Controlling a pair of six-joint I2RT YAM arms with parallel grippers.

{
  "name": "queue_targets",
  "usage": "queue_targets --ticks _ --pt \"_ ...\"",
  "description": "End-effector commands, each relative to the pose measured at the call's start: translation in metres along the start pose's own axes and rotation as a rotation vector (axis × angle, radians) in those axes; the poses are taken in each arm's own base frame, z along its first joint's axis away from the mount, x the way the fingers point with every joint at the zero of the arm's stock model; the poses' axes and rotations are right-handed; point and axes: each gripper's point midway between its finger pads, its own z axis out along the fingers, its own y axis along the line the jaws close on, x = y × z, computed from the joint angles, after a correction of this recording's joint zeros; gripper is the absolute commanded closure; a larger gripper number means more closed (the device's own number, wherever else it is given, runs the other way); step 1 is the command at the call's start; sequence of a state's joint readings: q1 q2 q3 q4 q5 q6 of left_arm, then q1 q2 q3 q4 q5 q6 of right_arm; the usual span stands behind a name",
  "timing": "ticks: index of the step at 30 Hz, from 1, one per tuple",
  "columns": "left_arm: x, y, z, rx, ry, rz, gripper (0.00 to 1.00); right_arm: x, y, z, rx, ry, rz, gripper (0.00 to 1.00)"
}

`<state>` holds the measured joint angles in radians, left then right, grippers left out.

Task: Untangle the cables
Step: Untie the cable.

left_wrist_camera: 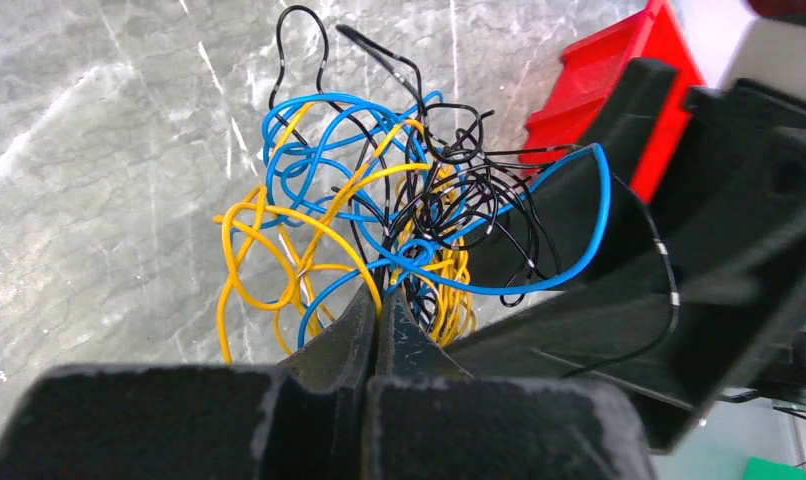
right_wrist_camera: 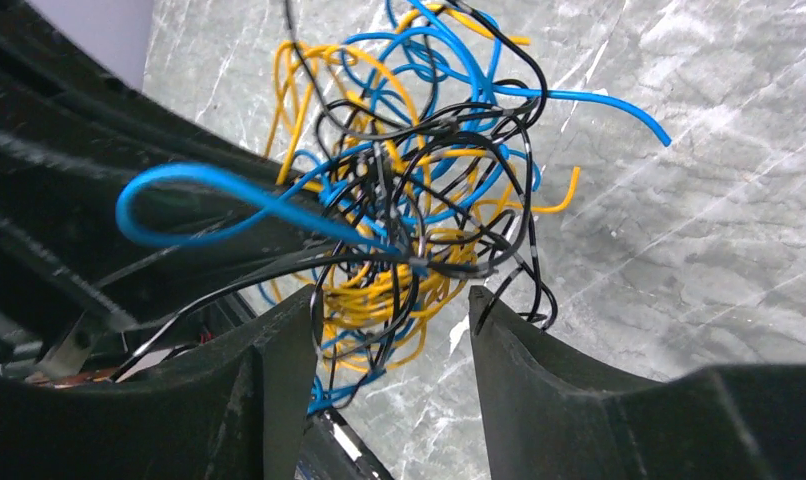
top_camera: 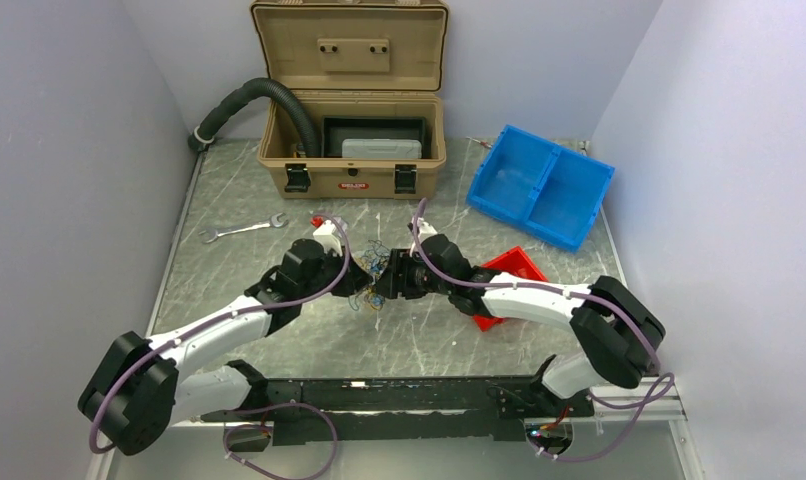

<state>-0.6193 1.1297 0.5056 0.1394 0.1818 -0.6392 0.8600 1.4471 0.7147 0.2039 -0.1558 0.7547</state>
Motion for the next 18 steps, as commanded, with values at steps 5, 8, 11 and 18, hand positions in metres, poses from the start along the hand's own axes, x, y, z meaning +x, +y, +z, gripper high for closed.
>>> queue_targets --ticks 5,8,11,18 --pt "-0.017 -0.028 -0.010 0.127 -0.095 0.002 1.00 -0.019 0.009 0.007 0.000 -0.067 0.050 0.61" --pt "-0.015 -0.019 -0.009 0.077 -0.091 -0.002 1.00 -0.020 0.000 0.004 0.058 -0.075 0.051 0.80" --pt "-0.019 0.005 -0.012 -0.070 -0.095 -0.007 1.00 -0.022 -0.015 -0.002 0.150 -0.078 0.032 0.82" --pt "-0.028 0.070 -0.043 -0.467 -0.085 -0.055 1.00 -0.020 -0.077 -0.035 0.445 -0.125 0.067 0.95"
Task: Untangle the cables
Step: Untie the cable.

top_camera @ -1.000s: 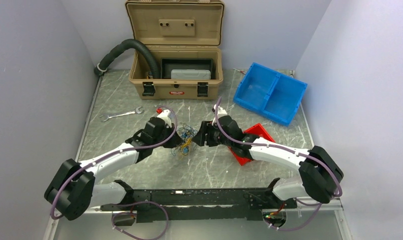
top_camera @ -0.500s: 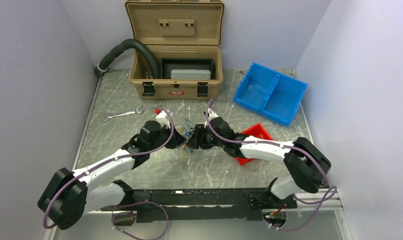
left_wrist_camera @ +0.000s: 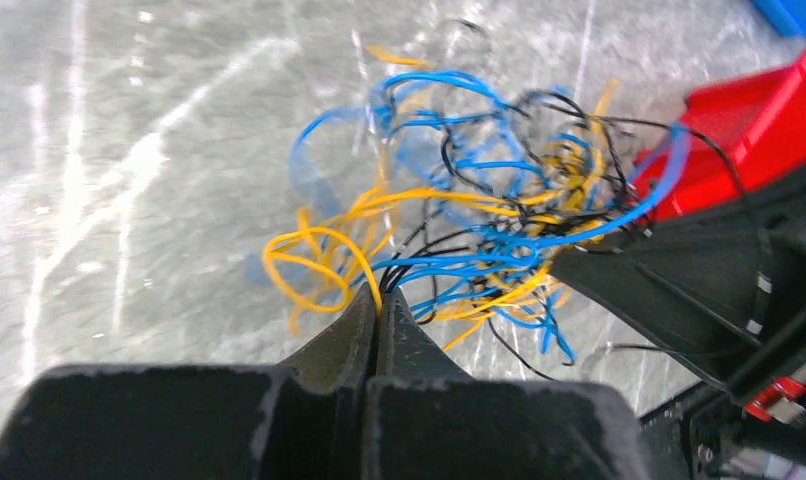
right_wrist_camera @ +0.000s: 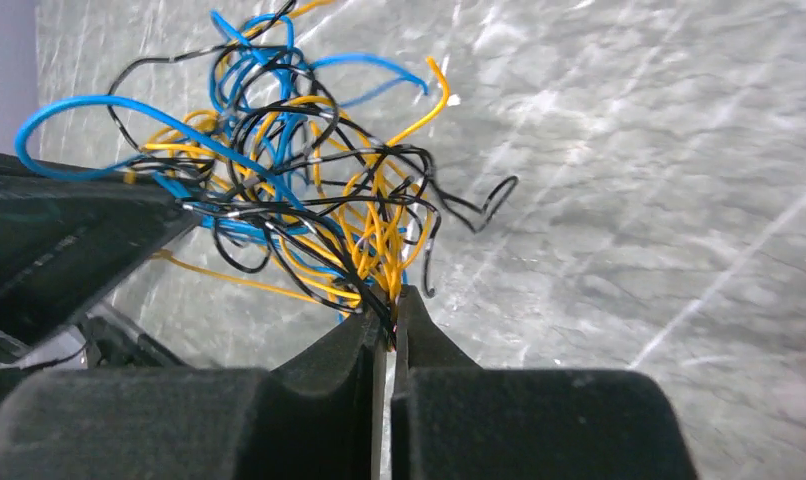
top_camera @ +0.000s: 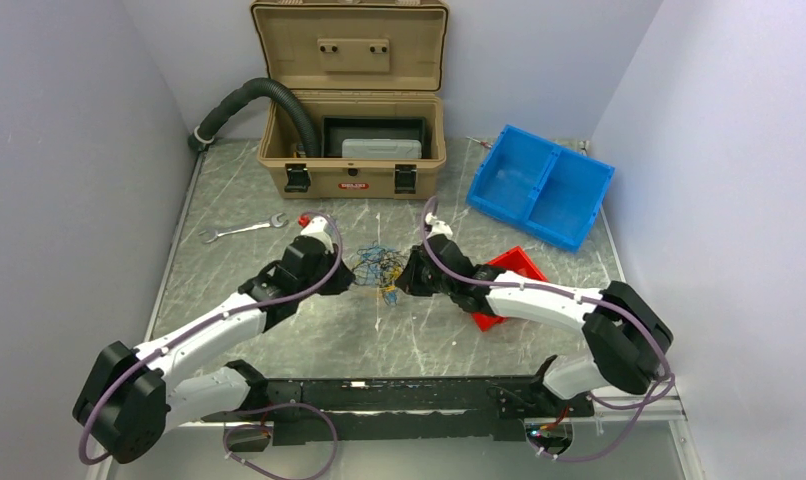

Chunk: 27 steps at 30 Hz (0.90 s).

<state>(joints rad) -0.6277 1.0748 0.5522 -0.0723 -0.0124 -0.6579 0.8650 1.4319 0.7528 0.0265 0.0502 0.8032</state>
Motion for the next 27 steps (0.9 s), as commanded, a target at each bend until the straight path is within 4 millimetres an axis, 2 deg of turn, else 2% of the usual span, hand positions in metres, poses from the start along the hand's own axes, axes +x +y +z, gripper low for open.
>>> queue_targets --ticks 1,4,8,12,16,20,23,25,26,27 --pt "-0.026 0.052 -0.021 -0.273 -0.068 -0.053 1.00 -0.015 -0.054 -0.021 0.239 -0.084 0.031 0.96" --pt "-0.027 0.079 -0.027 -0.313 -0.072 -0.123 1.00 -0.017 -0.084 -0.035 0.334 -0.121 0.078 0.99" --pt "-0.030 0.103 -0.037 -0.363 -0.089 -0.172 1.00 -0.022 -0.118 -0.057 0.486 -0.180 0.117 1.00" --pt "-0.031 0.112 -0.042 -0.401 -0.098 -0.187 1.00 -0.033 -0.135 -0.077 0.597 -0.234 0.115 1.00" --pt "-0.031 0.112 -0.042 -0.395 -0.091 -0.185 1.00 -0.041 -0.128 -0.081 0.573 -0.250 0.081 1.00" --pt "-0.034 0.092 -0.033 -0.263 -0.073 -0.123 1.00 -0.045 -0.089 -0.066 0.340 -0.214 -0.012 1.00" --pt "-0.035 0.084 -0.031 -0.222 -0.065 -0.104 1.00 -0.048 -0.076 -0.063 0.275 -0.216 -0.026 0.97" --pt "-0.036 0.079 -0.029 -0.189 -0.056 -0.079 1.00 -0.050 -0.068 -0.061 0.243 -0.203 -0.067 0.82" --pt "-0.037 0.073 -0.028 -0.155 -0.052 -0.061 1.00 -0.050 -0.065 -0.059 0.231 -0.189 -0.086 0.70" --pt "-0.036 0.064 -0.026 -0.102 -0.037 -0.044 1.00 -0.050 -0.061 -0.057 0.212 -0.175 -0.107 0.40"
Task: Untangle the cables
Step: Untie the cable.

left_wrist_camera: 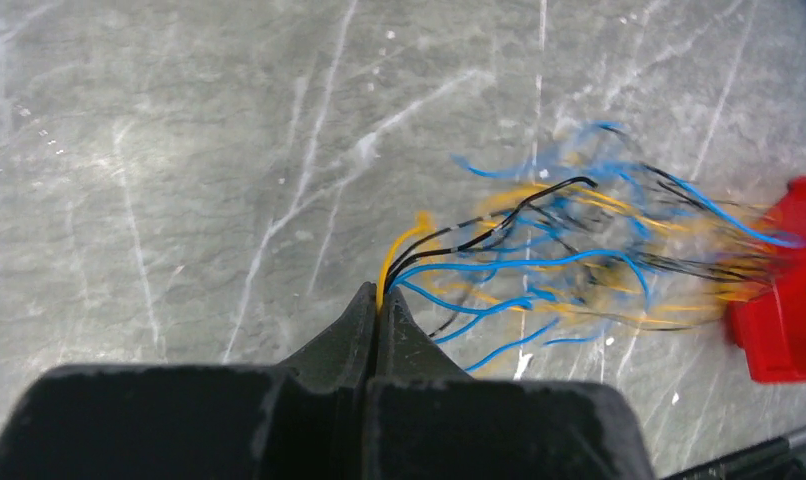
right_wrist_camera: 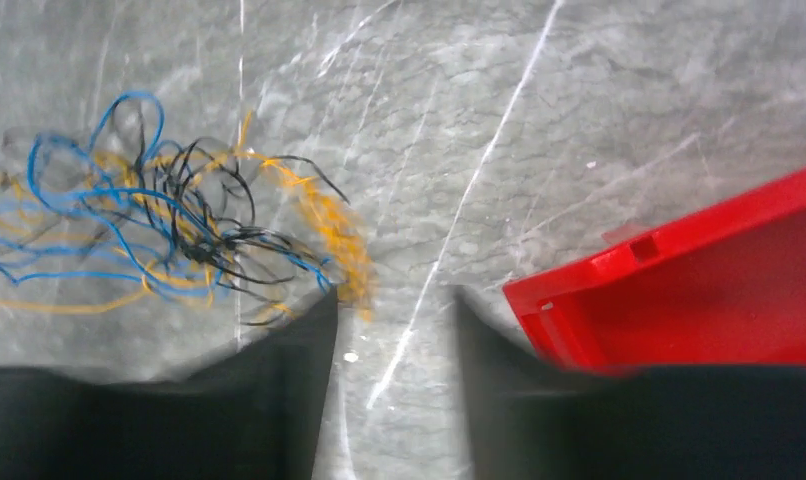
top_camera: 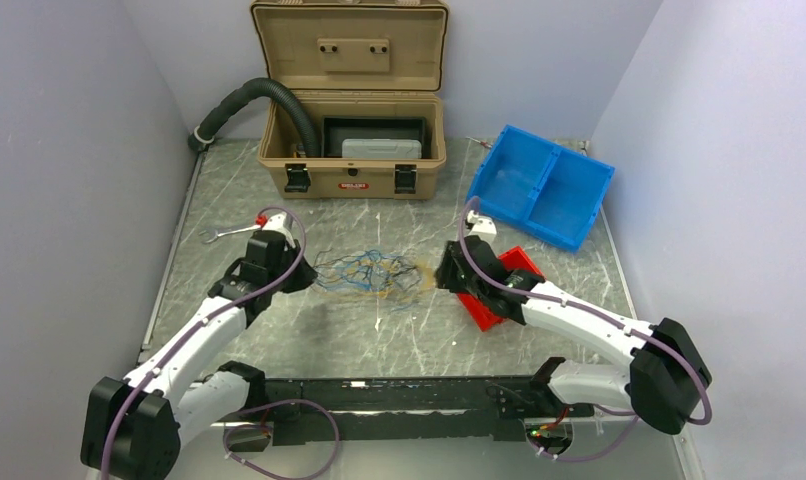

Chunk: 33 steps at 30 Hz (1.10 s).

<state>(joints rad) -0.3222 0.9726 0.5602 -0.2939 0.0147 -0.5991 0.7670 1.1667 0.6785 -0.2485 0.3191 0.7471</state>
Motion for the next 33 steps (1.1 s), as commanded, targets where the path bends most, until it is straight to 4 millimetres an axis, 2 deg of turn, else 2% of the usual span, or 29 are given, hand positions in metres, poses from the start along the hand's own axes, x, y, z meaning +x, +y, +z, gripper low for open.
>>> queue_targets --ticks 1,2,5,9,13,18,24,28,30,33 --pt "-0.005 -0.033 -0.001 0.194 0.007 0.097 1.00 -0.012 0.028 0.000 -0.130 -0.004 -0.109 0.29" --pt "-0.002 -0.041 -0.001 0.247 0.019 0.111 1.00 -0.010 0.034 0.000 -0.167 0.008 -0.137 0.25" --pt "0.009 -0.054 0.003 0.331 0.072 0.121 1.00 -0.002 0.045 0.007 -0.207 0.066 -0.205 0.24" --pt "0.022 -0.053 0.011 0.322 0.120 0.120 1.00 0.014 0.061 0.020 -0.218 0.136 -0.281 0.24" --pt "0.025 -0.049 0.012 0.298 0.121 0.115 1.00 0.016 0.065 0.034 -0.145 0.133 -0.309 0.23" --pt "0.020 -0.043 0.010 0.259 0.102 0.118 1.00 0.017 0.052 0.058 0.003 0.147 -0.281 0.28" --pt "0.019 -0.040 0.010 0.235 0.095 0.105 1.00 0.040 0.029 0.088 0.158 0.206 -0.293 0.33" --pt "0.015 -0.033 0.009 0.186 0.079 0.089 1.00 0.051 0.008 0.097 0.267 0.228 -0.316 0.36" --pt "0.006 -0.018 0.006 0.089 0.044 0.076 1.00 0.050 -0.015 0.093 0.393 0.238 -0.334 0.38" --pt "-0.014 0.016 -0.004 -0.099 -0.035 0.002 1.00 0.036 -0.040 0.086 0.538 0.213 -0.328 0.42"
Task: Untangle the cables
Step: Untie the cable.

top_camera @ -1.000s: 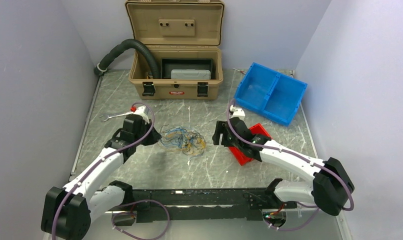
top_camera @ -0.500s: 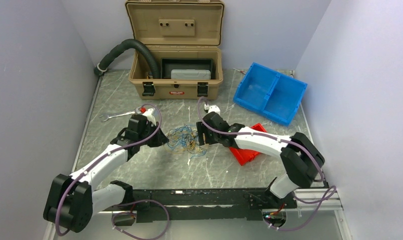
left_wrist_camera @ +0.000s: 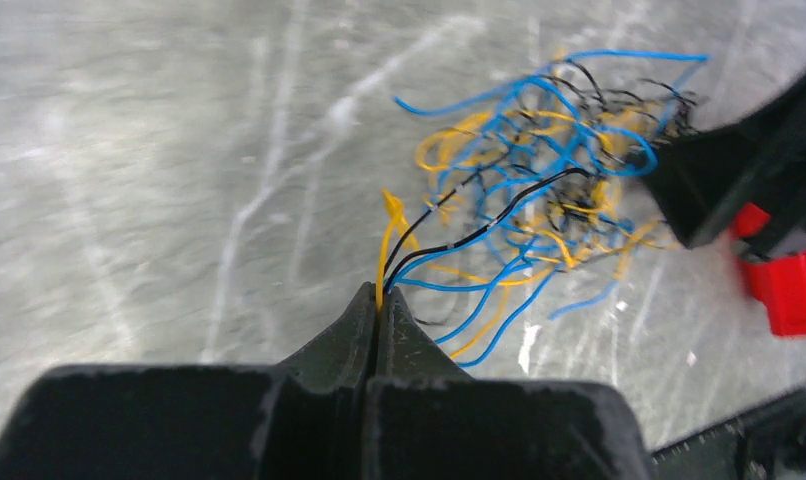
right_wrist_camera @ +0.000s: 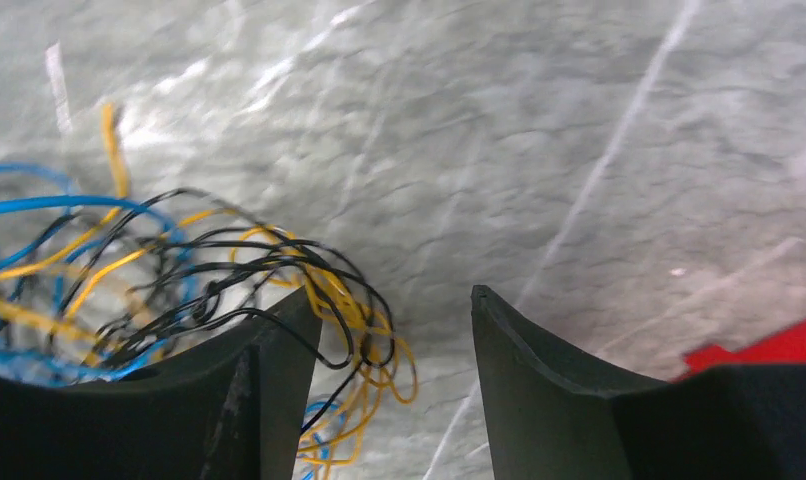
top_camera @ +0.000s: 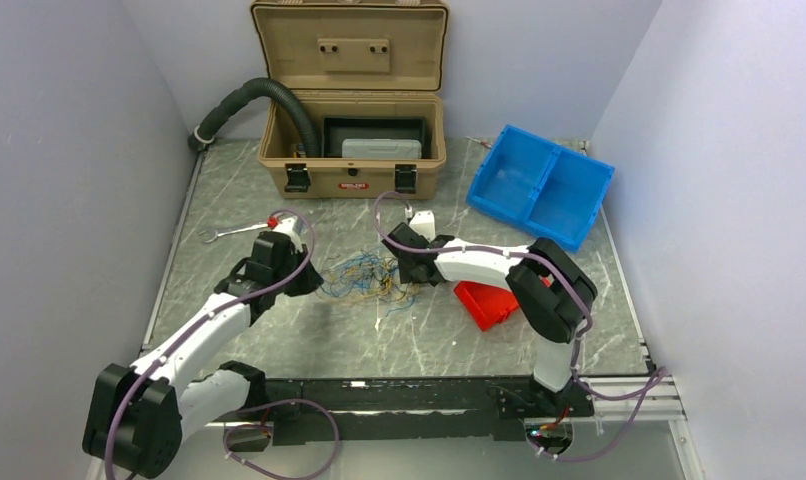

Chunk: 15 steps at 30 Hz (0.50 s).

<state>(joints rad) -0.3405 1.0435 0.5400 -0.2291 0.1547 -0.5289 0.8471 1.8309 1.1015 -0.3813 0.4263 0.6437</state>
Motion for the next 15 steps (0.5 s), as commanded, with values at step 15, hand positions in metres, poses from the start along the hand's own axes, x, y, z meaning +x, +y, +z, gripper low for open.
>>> queue_targets --ticks 15 --pt "-0.054 0.085 -0.078 -0.404 -0.320 -0.348 1.00 -0.031 -0.111 -0.028 0.164 -0.063 0.260 0.65"
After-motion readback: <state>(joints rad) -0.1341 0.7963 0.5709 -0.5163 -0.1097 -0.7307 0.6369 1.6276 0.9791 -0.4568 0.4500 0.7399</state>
